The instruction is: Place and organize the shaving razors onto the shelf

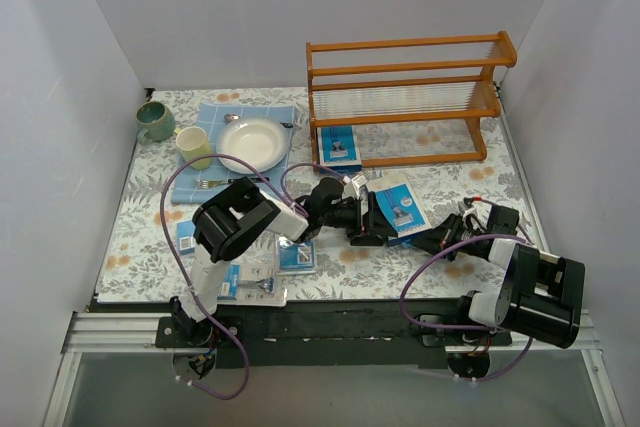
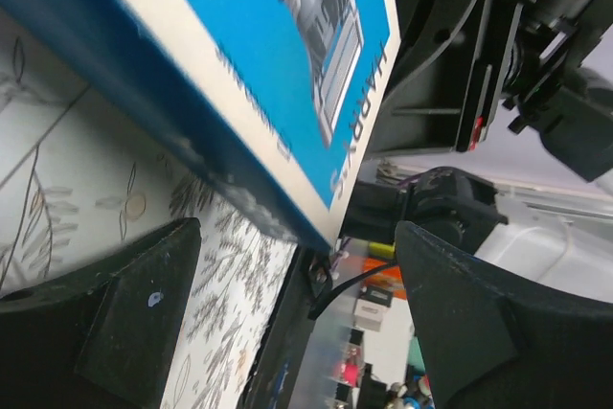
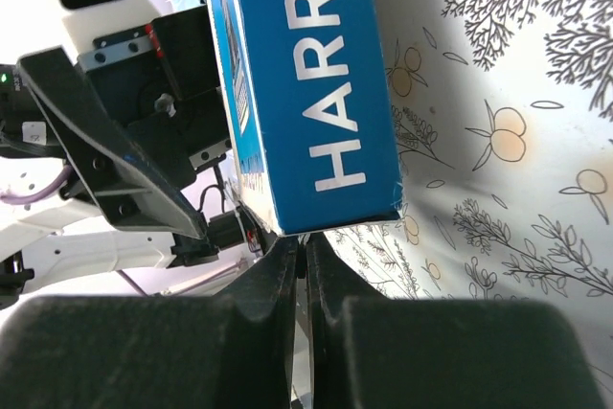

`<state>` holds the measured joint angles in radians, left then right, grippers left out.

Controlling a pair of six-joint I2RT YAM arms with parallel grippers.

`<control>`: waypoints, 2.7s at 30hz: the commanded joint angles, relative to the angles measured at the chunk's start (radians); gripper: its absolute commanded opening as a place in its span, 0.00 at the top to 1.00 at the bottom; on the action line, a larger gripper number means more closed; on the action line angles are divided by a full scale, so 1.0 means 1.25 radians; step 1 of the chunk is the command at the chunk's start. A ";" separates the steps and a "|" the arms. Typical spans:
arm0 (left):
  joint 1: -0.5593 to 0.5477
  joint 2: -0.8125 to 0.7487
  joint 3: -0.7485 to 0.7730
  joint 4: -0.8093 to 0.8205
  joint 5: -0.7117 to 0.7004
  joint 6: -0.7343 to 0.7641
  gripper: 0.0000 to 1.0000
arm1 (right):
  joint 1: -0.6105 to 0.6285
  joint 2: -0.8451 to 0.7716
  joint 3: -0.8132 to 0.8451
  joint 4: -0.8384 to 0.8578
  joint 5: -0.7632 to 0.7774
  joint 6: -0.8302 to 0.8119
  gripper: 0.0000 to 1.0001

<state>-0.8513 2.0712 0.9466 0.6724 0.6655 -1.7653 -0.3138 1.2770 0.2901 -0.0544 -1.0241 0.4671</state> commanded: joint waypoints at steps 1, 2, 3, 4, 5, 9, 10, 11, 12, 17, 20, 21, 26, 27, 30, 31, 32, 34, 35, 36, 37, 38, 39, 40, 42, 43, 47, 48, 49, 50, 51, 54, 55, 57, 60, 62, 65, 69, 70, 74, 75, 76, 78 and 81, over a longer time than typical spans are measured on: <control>-0.006 0.061 0.028 0.023 -0.021 -0.100 0.17 | -0.003 -0.002 0.004 0.023 -0.048 0.020 0.89; -0.007 0.070 0.043 0.021 -0.024 -0.106 0.18 | -0.002 -0.001 0.004 0.014 -0.046 0.014 0.89; -0.007 0.073 0.048 0.017 -0.027 -0.111 0.18 | -0.002 -0.002 0.004 0.012 -0.043 0.009 0.88; -0.007 0.075 0.050 0.017 -0.030 -0.120 0.20 | -0.002 -0.003 0.004 0.008 -0.042 0.008 0.88; -0.007 0.076 0.051 0.013 -0.035 -0.125 0.24 | -0.002 -0.004 0.004 0.007 -0.042 0.003 0.88; -0.007 0.067 0.044 -0.002 -0.054 -0.130 0.38 | -0.002 -0.013 0.000 -0.015 -0.015 0.005 0.74; -0.007 0.066 0.040 -0.013 -0.059 -0.130 0.41 | -0.002 -0.014 0.003 -0.026 0.002 0.007 0.66; -0.007 0.067 0.038 -0.015 -0.061 -0.130 0.46 | -0.002 -0.017 0.004 -0.035 0.023 0.008 0.55; -0.007 0.070 0.034 -0.016 -0.060 -0.129 0.55 | -0.003 -0.021 0.004 -0.040 0.033 0.019 0.50; -0.004 0.076 0.024 0.013 -0.040 -0.119 0.66 | -0.009 -0.024 0.016 -0.041 0.039 0.042 0.37; 0.008 0.062 0.004 0.039 -0.022 -0.117 0.71 | -0.024 -0.015 0.028 -0.052 0.038 0.040 0.36; 0.012 0.059 -0.001 0.045 -0.010 -0.117 0.72 | -0.029 -0.008 0.029 -0.060 0.042 0.034 0.35; 0.043 0.029 -0.021 0.081 0.037 -0.119 0.75 | -0.042 0.008 0.023 -0.080 0.065 0.017 0.33; 0.047 0.027 -0.020 0.082 0.042 -0.122 0.75 | -0.044 0.012 0.021 -0.077 0.063 0.018 0.32; 0.050 0.018 -0.001 0.084 0.065 -0.118 0.75 | -0.044 0.025 0.013 -0.054 0.065 0.032 0.30; 0.048 0.018 0.002 0.084 0.073 -0.118 0.75 | -0.042 0.030 0.012 -0.046 0.061 0.039 0.30; 0.048 0.021 0.006 0.087 0.075 -0.118 0.75 | -0.042 0.037 0.010 -0.027 0.056 0.052 0.29; 0.048 0.024 0.010 0.086 0.079 -0.117 0.75 | -0.042 0.046 0.004 0.004 0.039 0.072 0.28; 0.048 0.025 0.011 0.086 0.079 -0.116 0.75 | -0.042 0.053 0.002 0.035 0.031 0.091 0.28; 0.047 0.027 0.011 0.084 0.082 -0.114 0.75 | -0.042 0.056 -0.005 0.073 0.020 0.113 0.27; 0.045 0.029 0.012 0.087 0.086 -0.114 0.75 | -0.042 0.063 -0.014 0.101 -0.003 0.134 0.26; 0.045 0.028 0.012 0.087 0.092 -0.114 0.75 | -0.042 0.069 -0.017 0.133 -0.011 0.153 0.26; 0.044 0.030 0.015 0.089 0.095 -0.113 0.75 | -0.042 0.073 -0.021 0.162 -0.014 0.170 0.25; 0.044 0.029 0.018 0.089 0.098 -0.111 0.75 | -0.042 0.082 -0.021 0.172 -0.019 0.171 0.25; 0.044 0.023 0.026 0.079 0.102 -0.107 0.75 | -0.042 0.090 -0.022 0.177 -0.019 0.164 0.24; 0.044 0.021 0.028 0.075 0.102 -0.103 0.76 | -0.042 0.095 -0.023 0.177 -0.019 0.163 0.24; 0.043 0.013 0.035 0.062 0.114 -0.094 0.75 | -0.042 0.098 -0.026 0.185 -0.020 0.160 0.25; 0.042 0.013 0.035 0.057 0.114 -0.092 0.76 | -0.044 0.099 -0.025 0.186 -0.020 0.158 0.26; 0.042 0.014 0.038 0.056 0.116 -0.092 0.76 | -0.042 0.096 -0.023 0.188 -0.021 0.148 0.29; 0.043 0.017 0.039 0.055 0.116 -0.094 0.75 | -0.042 0.094 -0.021 0.192 -0.023 0.143 0.33; 0.042 0.019 0.042 0.048 0.114 -0.091 0.74 | -0.042 0.094 -0.021 0.196 -0.025 0.137 0.39; 0.040 0.014 0.056 -0.003 0.101 -0.069 0.62 | -0.042 0.088 -0.005 0.180 -0.027 0.100 0.60; 0.040 0.011 0.061 -0.021 0.085 -0.057 0.57 | -0.042 0.082 0.001 0.172 -0.030 0.090 0.68; 0.040 -0.011 0.075 -0.065 0.086 0.008 0.47 | -0.046 0.073 0.027 0.147 -0.032 0.071 0.72; 0.037 -0.075 0.080 -0.141 0.102 0.117 0.41 | -0.063 0.058 0.061 0.136 -0.037 0.060 0.78; 0.037 -0.113 0.066 -0.183 0.109 0.215 0.40 | -0.079 0.056 0.075 0.131 -0.034 0.059 0.79; 0.037 -0.181 0.049 -0.292 0.156 0.338 0.39 | -0.117 0.064 0.104 0.145 -0.041 0.075 0.80; 0.046 -0.220 0.054 -0.455 0.138 0.455 0.38 | -0.158 0.085 0.131 0.182 -0.078 0.093 0.82; 0.048 -0.219 0.061 -0.473 0.143 0.476 0.38 | -0.164 0.091 0.141 0.185 -0.081 0.095 0.83; 0.055 -0.213 0.110 -0.558 0.143 0.545 0.38 | -0.188 0.102 0.156 0.245 -0.089 0.145 0.82; 0.059 -0.213 0.121 -0.584 0.138 0.565 0.38 | -0.194 0.107 0.162 0.257 -0.078 0.154 0.82; 0.061 -0.213 0.135 -0.594 0.136 0.574 0.39 | -0.198 0.120 0.169 0.287 -0.071 0.176 0.82; 0.069 -0.213 0.145 -0.617 0.132 0.591 0.40 | -0.205 0.145 0.194 0.323 -0.051 0.198 0.82; 0.074 -0.214 0.159 -0.653 0.121 0.617 0.40 | -0.214 0.187 0.251 0.347 -0.015 0.208 0.80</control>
<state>-0.7738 1.8225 1.0954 -0.0380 0.8265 -1.0920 -0.5625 1.4609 0.4923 0.2489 -1.0595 0.6754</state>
